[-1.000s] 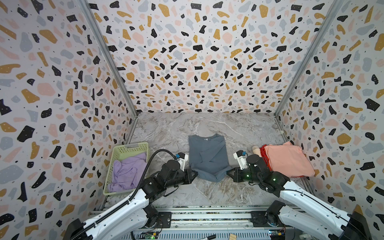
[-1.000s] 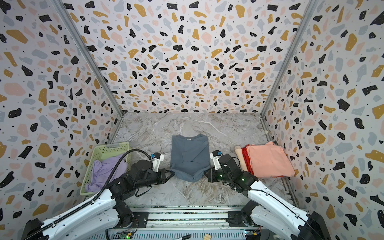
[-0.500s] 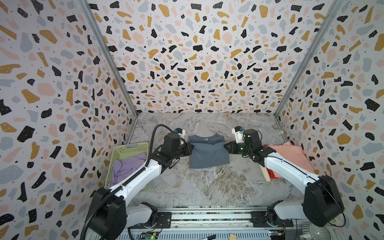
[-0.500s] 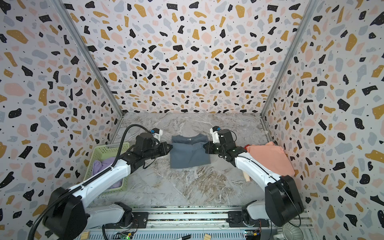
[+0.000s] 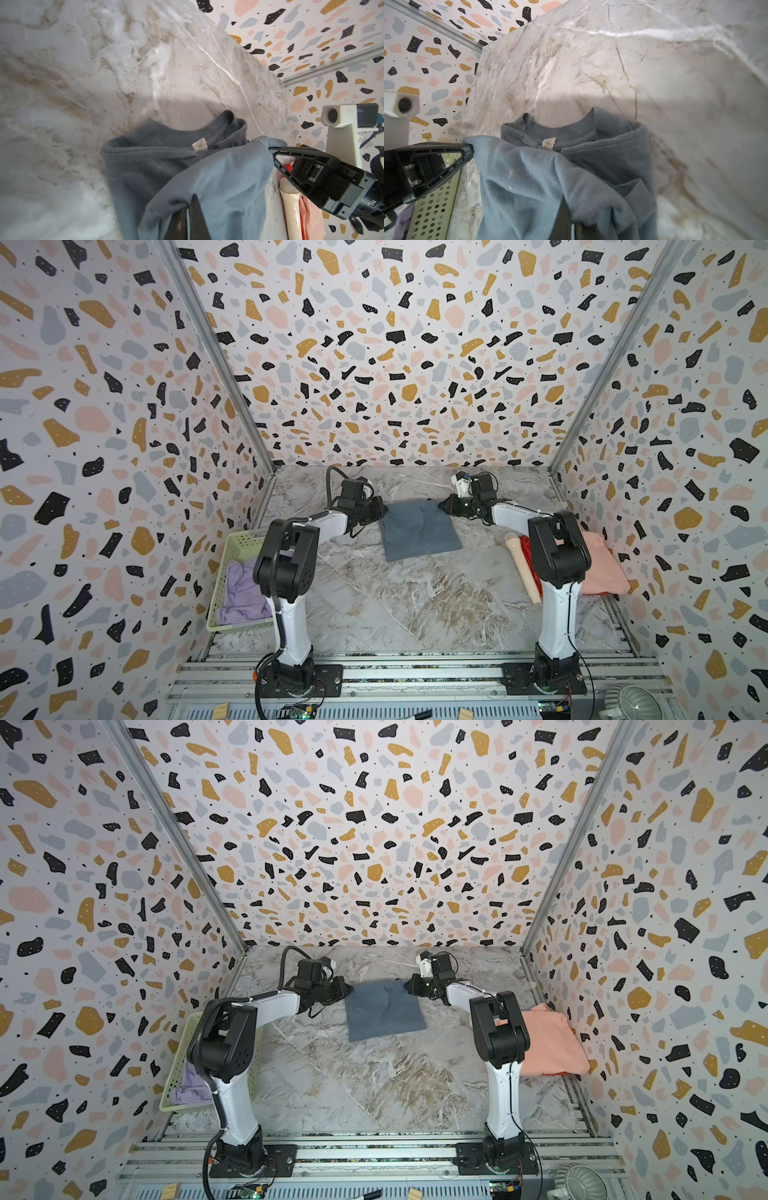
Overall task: Fold and stack the t-shirts
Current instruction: 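Lift the near edge with both grippers and fold it onto the far half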
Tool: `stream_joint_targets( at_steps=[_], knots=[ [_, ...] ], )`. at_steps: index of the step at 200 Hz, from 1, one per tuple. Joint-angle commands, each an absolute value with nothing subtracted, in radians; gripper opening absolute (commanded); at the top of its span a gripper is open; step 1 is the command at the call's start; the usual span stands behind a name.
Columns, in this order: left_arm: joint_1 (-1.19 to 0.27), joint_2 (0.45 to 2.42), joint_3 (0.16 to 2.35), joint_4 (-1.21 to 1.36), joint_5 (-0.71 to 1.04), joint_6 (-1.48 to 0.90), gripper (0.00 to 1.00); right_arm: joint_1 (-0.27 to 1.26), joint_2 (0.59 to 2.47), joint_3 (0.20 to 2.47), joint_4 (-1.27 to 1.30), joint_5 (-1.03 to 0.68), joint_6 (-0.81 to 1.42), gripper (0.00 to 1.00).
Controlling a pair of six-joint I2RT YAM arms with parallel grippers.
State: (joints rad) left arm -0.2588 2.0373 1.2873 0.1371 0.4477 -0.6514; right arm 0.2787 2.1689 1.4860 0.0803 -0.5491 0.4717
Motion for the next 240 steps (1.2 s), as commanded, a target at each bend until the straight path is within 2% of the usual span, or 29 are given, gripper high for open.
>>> stream_joint_targets(
  at_steps=[1, 12, 27, 36, 45, 52, 64, 81, 101, 156, 189, 196, 201, 205, 240],
  knots=[
    [-0.25, 2.103, 1.366, 0.174, 0.472, -0.673, 0.0, 0.259, 2.214, 1.565, 0.08, -0.58, 0.486, 0.07],
    [-0.247, 2.124, 1.379, 0.178, 0.463, -0.684, 0.0, 0.251, 2.239, 1.584, 0.081, -0.584, 0.495, 0.19],
    [-0.24, 2.127, 1.382, 0.176, 0.445, -0.692, 0.07, 0.24, 2.254, 1.594, 0.087, -0.588, 0.496, 0.41],
    [-0.235, 2.121, 1.378, 0.179, 0.435, -0.697, 0.12, 0.235, 2.25, 1.59, 0.104, -0.599, 0.487, 0.46],
    [-0.23, 2.109, 1.368, 0.188, 0.43, -0.7, 0.25, 0.229, 2.233, 1.579, 0.114, -0.598, 0.477, 0.5],
    [-0.226, 2.096, 1.361, 0.192, 0.427, -0.7, 0.27, 0.224, 2.208, 1.561, 0.129, -0.593, 0.47, 0.56],
    [-0.218, 2.07, 1.351, 0.191, 0.41, -0.693, 0.31, 0.215, 2.156, 1.518, 0.16, -0.582, 0.466, 0.61],
    [-0.213, 2.025, 1.332, 0.153, 0.347, -0.66, 0.32, 0.204, 2.063, 1.441, 0.186, -0.554, 0.46, 0.64],
    [-0.214, 1.965, 1.294, 0.103, 0.279, -0.61, 0.39, 0.204, 1.947, 1.334, 0.203, -0.525, 0.447, 0.67],
    [-0.313, 1.85, 1.154, 0.062, 0.319, -0.556, 0.48, 0.254, 1.781, 1.118, 0.153, -0.492, 0.463, 0.68],
    [-0.354, 1.803, 1.019, 0.17, 0.352, -0.604, 0.53, 0.336, 1.766, 1.043, 0.157, -0.428, 0.453, 0.69],
    [-0.363, 1.782, 0.983, 0.207, 0.351, -0.622, 0.54, 0.354, 1.771, 1.036, 0.156, -0.408, 0.446, 0.72],
    [-0.37, 1.768, 0.961, 0.221, 0.341, -0.629, 0.55, 0.366, 1.778, 1.034, 0.156, -0.396, 0.44, 0.88],
    [-0.376, 1.757, 0.947, 0.226, 0.33, -0.632, 0.56, 0.376, 1.784, 1.031, 0.155, -0.384, 0.435, 0.92],
    [-0.386, 1.734, 0.88, 0.218, 0.274, -0.635, 0.61, 0.403, 1.829, 1.014, 0.179, -0.352, 0.467, 0.93]
  ],
)
